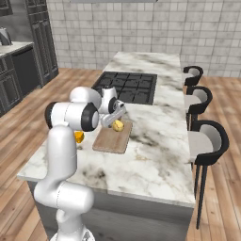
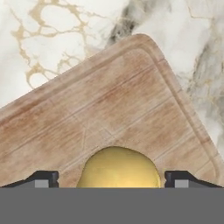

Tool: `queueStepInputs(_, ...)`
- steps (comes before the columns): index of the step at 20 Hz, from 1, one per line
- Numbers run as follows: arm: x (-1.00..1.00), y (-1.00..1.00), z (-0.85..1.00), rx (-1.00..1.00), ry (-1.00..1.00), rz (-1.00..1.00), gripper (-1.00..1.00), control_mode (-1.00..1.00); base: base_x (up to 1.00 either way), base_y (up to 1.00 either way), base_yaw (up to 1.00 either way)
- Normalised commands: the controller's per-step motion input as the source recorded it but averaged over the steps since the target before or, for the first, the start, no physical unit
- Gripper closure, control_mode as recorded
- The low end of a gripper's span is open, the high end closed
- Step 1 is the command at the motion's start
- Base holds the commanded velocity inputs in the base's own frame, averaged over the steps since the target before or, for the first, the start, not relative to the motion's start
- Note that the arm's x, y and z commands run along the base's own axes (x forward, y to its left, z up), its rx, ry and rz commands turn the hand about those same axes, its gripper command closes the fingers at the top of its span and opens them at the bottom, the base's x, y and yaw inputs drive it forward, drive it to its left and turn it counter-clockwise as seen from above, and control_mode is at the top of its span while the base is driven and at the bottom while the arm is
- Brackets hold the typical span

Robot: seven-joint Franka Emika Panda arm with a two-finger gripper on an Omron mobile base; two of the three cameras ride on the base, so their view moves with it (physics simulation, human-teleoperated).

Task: Retrieve the reheated potato from the microwave, then place the potato, cheese, and condiment on the cutting board.

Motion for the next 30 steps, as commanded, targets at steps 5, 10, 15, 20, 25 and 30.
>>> queueStepInputs(5, -0.09, -0.02, 0.03, 0.04, 0.0, 0.0, -1.0, -1.0, 0.0, 0.0, 0.0)
queueStepInputs(10, 0.0, -0.03, 0.16, 0.02, 0.0, 0.0, -1.0, -1.0, 0.0, 0.0, 0.0)
queueStepInputs(15, 0.0, -0.01, 0.32, 0.0, 0.0, 0.0, -1.0, -1.0, 0.0, 0.0, 0.0)
queueStepInputs(20, -0.07, 0.0, 0.39, 0.0, 0.0, 0.0, -1.0, -1.0, 0.0, 0.0, 0.0)
queueStepInputs(25, -0.25, 0.1, 0.33, 0.0, 0.0, -0.02, -1.0, -1.0, 0.0, 0.0, 0.0)
queueStepInputs(30, -0.3, 0.17, 0.28, 0.02, 0.0, -0.08, -1.0, -1.0, 0.0, 0.0, 0.0)
